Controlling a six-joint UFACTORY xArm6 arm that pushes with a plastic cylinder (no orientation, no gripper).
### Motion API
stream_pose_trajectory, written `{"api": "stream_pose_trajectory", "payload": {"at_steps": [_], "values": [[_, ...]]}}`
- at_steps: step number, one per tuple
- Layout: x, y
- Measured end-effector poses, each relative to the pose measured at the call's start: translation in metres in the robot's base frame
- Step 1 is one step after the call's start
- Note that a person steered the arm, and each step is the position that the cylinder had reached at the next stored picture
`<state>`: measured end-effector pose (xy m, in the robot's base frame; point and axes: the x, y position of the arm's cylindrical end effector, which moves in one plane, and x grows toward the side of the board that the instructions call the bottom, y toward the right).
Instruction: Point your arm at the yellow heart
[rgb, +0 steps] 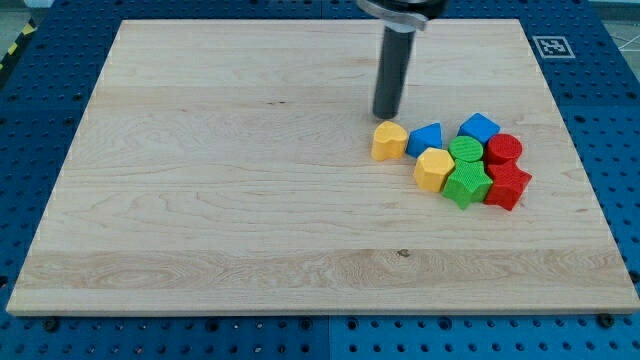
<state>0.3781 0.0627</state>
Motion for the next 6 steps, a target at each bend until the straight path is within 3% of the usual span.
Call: {"api": "stream_pose_trajectory", "payload": {"at_steps": [2,3,6], "values": [[0.011,-0.036],[0.035,-0.034],[0.04,-0.022]]}}
